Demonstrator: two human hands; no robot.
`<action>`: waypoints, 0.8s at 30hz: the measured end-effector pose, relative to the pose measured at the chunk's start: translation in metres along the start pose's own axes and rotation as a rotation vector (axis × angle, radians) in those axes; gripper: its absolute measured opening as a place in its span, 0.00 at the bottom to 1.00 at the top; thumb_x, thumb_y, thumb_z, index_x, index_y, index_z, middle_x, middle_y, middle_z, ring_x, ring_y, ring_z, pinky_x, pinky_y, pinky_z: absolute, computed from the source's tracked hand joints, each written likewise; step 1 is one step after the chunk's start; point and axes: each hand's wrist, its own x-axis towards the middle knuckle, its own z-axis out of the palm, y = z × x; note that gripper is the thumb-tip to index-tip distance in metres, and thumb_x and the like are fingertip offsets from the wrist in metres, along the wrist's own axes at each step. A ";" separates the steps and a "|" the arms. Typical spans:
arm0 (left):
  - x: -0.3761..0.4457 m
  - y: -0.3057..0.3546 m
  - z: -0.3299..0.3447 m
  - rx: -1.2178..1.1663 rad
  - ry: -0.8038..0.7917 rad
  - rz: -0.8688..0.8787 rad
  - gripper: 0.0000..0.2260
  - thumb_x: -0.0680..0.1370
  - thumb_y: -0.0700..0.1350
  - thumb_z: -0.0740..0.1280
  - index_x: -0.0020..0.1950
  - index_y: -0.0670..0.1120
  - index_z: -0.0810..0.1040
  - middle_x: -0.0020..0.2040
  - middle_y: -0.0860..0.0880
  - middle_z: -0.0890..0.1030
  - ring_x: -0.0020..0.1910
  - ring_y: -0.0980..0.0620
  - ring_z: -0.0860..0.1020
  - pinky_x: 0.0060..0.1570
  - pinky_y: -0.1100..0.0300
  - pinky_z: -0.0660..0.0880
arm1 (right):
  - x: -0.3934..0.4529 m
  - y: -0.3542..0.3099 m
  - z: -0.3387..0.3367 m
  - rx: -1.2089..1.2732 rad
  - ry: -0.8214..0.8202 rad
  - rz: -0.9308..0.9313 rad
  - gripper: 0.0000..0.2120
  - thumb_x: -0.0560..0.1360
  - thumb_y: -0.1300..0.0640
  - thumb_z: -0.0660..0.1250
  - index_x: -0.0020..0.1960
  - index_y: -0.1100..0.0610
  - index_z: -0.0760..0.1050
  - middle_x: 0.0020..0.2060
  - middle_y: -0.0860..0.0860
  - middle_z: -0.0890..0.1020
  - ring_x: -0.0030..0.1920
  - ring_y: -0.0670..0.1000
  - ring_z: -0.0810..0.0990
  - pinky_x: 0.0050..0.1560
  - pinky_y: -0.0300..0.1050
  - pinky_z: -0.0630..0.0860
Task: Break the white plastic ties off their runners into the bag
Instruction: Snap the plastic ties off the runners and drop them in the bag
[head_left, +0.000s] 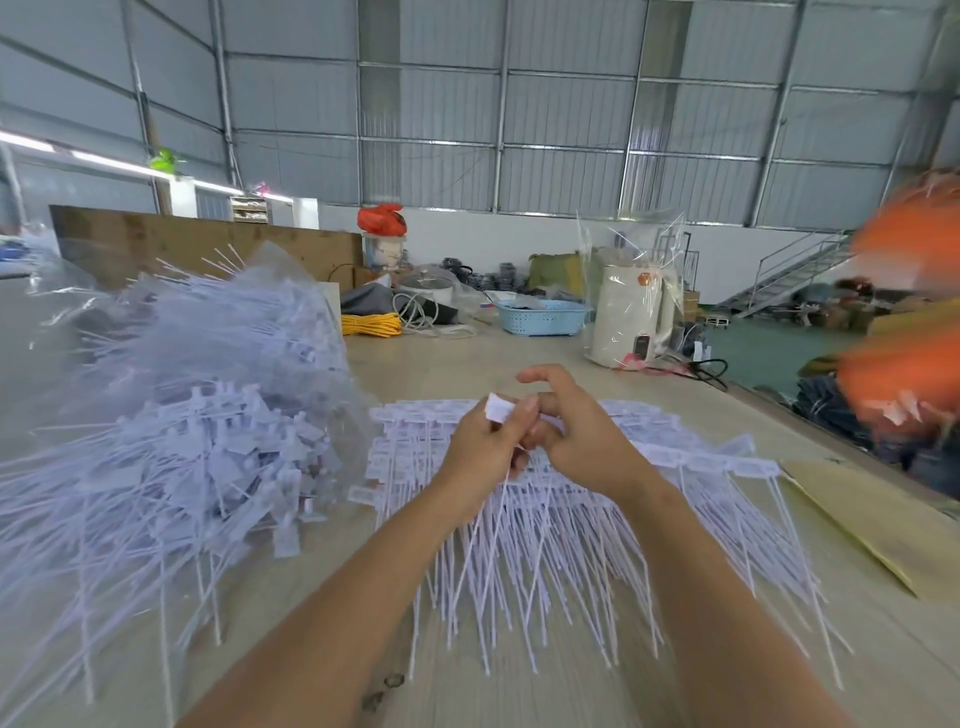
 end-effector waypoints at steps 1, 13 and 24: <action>-0.001 0.000 -0.001 0.057 0.016 0.030 0.10 0.80 0.49 0.62 0.45 0.42 0.73 0.33 0.47 0.74 0.22 0.56 0.70 0.23 0.66 0.66 | 0.000 0.001 0.000 0.005 0.005 0.005 0.21 0.75 0.72 0.59 0.64 0.56 0.64 0.42 0.54 0.81 0.43 0.50 0.80 0.49 0.39 0.75; -0.001 0.007 -0.010 0.004 0.058 -0.075 0.15 0.81 0.47 0.61 0.36 0.47 0.65 0.21 0.56 0.61 0.18 0.59 0.59 0.19 0.68 0.57 | 0.002 0.009 -0.002 -0.078 -0.051 0.019 0.06 0.76 0.59 0.66 0.40 0.58 0.76 0.31 0.46 0.76 0.30 0.39 0.73 0.38 0.34 0.71; -0.002 0.030 -0.029 0.010 -0.093 -0.312 0.18 0.80 0.49 0.60 0.31 0.47 0.68 0.20 0.54 0.61 0.16 0.57 0.57 0.17 0.70 0.53 | 0.003 0.029 -0.005 -0.211 0.041 0.030 0.13 0.76 0.62 0.65 0.34 0.53 0.71 0.29 0.43 0.71 0.28 0.41 0.68 0.34 0.38 0.66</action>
